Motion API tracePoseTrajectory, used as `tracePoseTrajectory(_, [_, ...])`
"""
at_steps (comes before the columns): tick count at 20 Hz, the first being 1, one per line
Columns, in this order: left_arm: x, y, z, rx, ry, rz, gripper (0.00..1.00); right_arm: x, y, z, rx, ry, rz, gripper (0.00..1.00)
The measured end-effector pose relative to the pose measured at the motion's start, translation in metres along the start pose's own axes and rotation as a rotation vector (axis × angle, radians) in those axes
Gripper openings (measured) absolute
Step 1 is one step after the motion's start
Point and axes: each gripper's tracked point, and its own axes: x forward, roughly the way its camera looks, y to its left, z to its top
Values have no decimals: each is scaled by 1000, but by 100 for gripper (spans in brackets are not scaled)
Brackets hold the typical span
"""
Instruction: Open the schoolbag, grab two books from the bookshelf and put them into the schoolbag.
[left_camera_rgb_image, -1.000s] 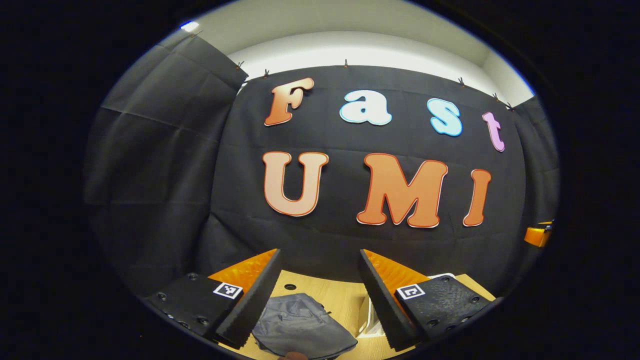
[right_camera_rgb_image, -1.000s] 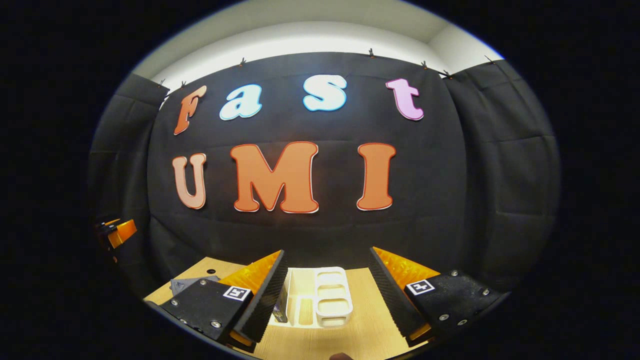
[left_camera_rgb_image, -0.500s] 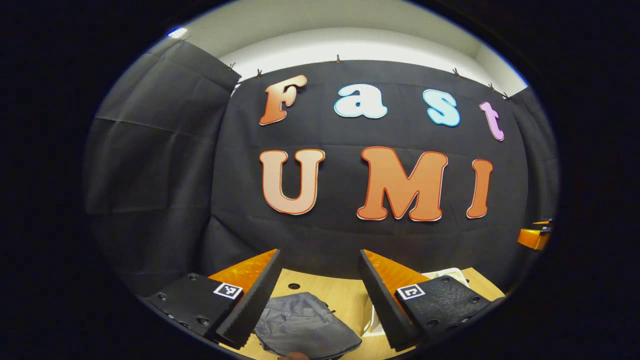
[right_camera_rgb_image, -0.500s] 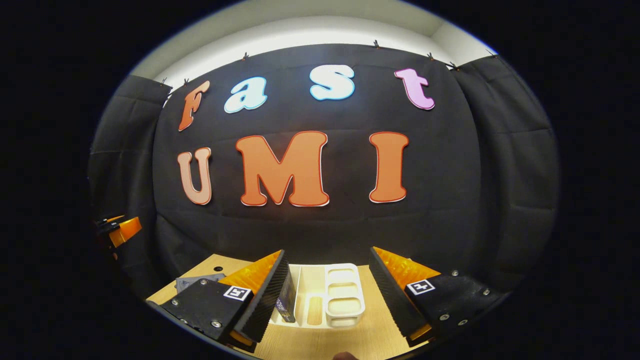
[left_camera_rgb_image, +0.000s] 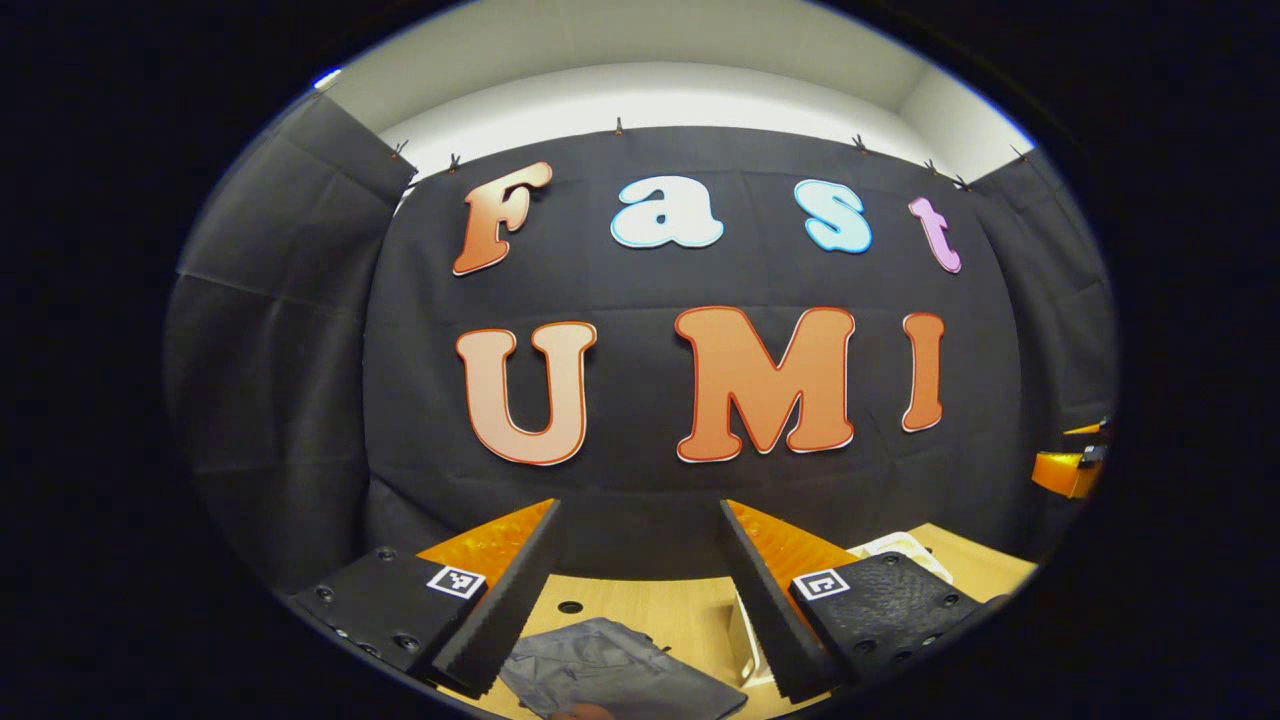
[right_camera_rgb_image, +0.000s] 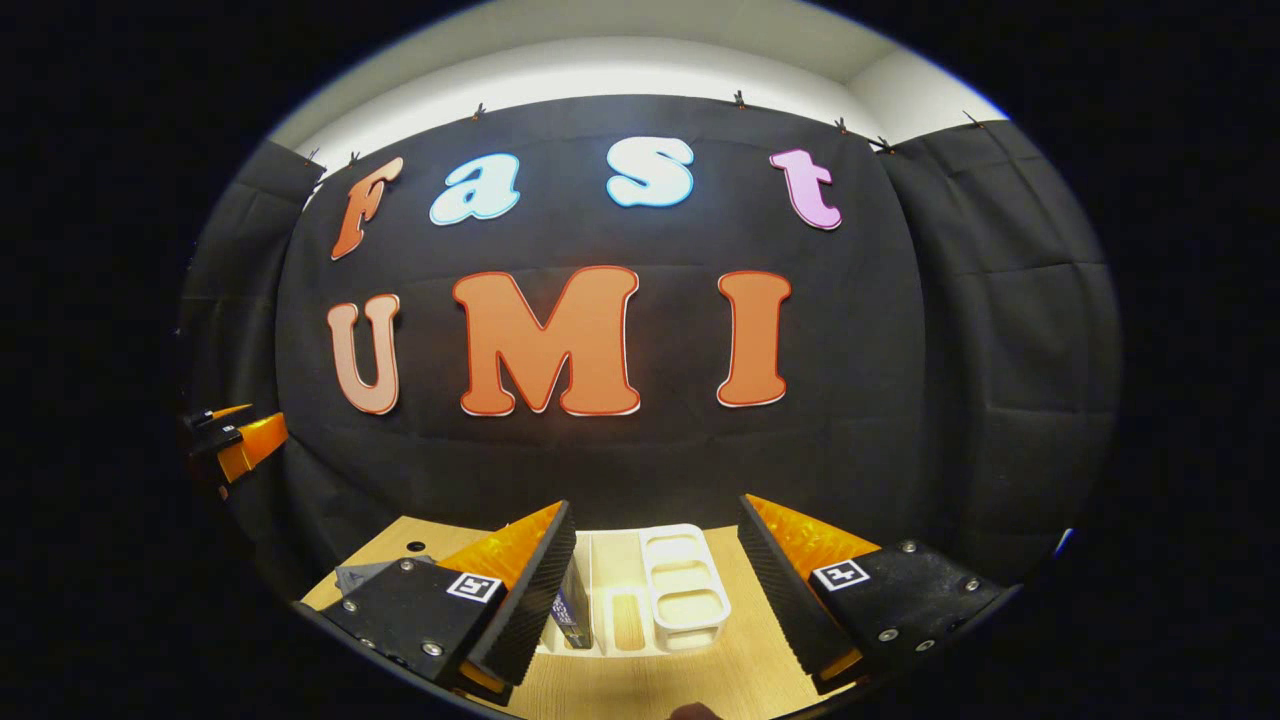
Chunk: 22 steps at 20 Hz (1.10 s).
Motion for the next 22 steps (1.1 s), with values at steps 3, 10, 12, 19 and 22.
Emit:
tracePoseTrajectory(3, [-1,-1,-26,84,53,-10,96,0,4,-9,-10,19,0,97])
tracePoseTrajectory(10, [-11,-22,-105,326,201,-79,97,7,2,-46,9,107,9,97])
tracePoseTrajectory(12, [-22,-34,-136,385,238,-122,96,9,2,-57,0,128,13,97])
tracePoseTrajectory(19, [-57,-61,-237,436,417,-256,97,3,-3,-87,-88,180,24,97])
tracePoseTrajectory(22, [-67,-66,-274,431,494,-281,98,2,-8,-105,-82,226,14,97])
